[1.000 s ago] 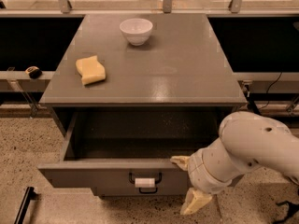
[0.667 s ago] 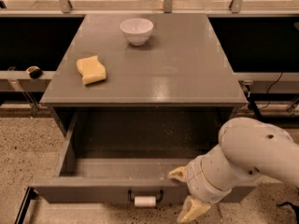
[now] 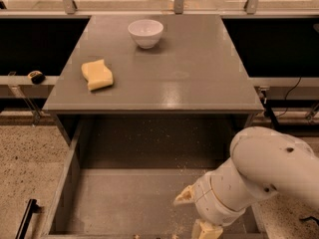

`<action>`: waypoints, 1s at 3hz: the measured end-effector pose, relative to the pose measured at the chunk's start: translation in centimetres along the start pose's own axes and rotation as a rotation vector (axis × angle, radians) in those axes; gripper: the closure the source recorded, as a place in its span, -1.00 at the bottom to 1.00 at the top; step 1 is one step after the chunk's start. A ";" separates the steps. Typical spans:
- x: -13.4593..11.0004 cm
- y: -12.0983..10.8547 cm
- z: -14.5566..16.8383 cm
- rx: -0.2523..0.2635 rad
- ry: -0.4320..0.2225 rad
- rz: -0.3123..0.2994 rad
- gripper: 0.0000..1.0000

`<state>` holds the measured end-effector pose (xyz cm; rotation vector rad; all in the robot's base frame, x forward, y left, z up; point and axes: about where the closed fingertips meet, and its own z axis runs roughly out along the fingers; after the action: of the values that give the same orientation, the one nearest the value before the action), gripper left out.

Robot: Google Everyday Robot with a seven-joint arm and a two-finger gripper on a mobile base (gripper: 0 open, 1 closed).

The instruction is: Open top drawer

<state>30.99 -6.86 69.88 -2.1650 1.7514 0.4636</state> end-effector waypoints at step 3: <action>-3.6 -3.0 -5.0 0.071 0.036 -0.079 -1.00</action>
Offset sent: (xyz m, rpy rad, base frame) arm 0.0459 0.0220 0.0982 -0.0246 -0.1622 0.0308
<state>33.49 -5.30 76.09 -2.1965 1.6670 0.3404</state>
